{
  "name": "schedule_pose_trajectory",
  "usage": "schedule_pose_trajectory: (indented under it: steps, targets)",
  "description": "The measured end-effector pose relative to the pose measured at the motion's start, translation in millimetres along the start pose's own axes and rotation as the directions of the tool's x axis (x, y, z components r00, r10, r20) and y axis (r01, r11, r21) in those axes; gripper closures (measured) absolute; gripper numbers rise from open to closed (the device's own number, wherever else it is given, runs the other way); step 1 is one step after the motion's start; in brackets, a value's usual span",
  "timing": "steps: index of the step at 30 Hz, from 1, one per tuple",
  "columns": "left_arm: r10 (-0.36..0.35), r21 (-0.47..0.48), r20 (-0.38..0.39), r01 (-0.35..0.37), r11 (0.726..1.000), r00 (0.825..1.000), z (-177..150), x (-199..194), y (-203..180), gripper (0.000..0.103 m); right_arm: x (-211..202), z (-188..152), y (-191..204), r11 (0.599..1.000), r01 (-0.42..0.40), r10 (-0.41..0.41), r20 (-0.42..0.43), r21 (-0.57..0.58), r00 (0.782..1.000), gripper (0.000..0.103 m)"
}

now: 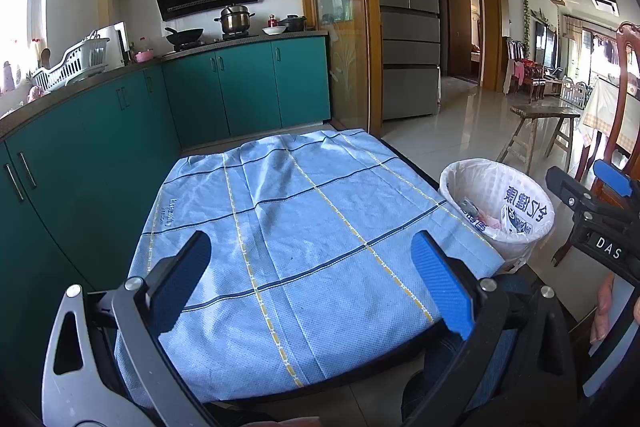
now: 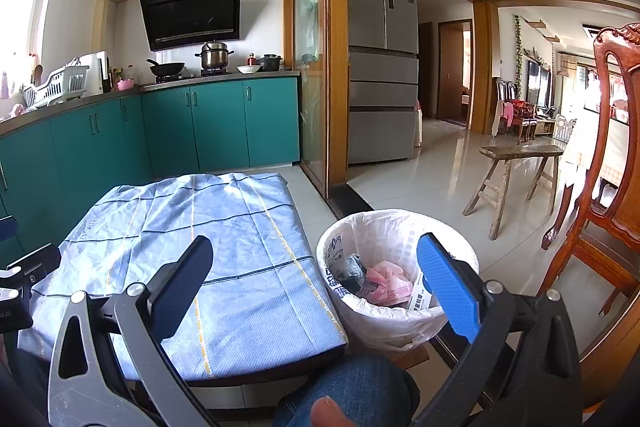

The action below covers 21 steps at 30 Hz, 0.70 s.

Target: Collect trash

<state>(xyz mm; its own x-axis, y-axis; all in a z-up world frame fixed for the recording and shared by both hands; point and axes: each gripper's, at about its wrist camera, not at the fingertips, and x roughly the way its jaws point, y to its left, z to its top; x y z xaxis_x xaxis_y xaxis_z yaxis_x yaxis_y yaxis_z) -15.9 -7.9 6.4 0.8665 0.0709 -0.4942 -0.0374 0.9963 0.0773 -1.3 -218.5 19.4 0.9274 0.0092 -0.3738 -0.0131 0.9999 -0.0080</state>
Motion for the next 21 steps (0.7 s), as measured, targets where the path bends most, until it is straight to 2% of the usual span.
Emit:
schedule_pose_trajectory:
  steps: [17,21]
  targets:
    - [-0.005,-0.014,-0.007,0.005,1.0,1.0,-1.0,10.6,2.2,0.003,9.3,-1.0,5.8,1.0,0.0,0.0,-0.025,-0.022,1.0,0.003]
    - [-0.027,-0.033,-0.002,0.027,0.999,1.0,-1.6,11.4,4.9,0.003,12.2,-2.0,8.2,1.0,0.0,-0.001,-0.034,-0.026,0.999,0.003]
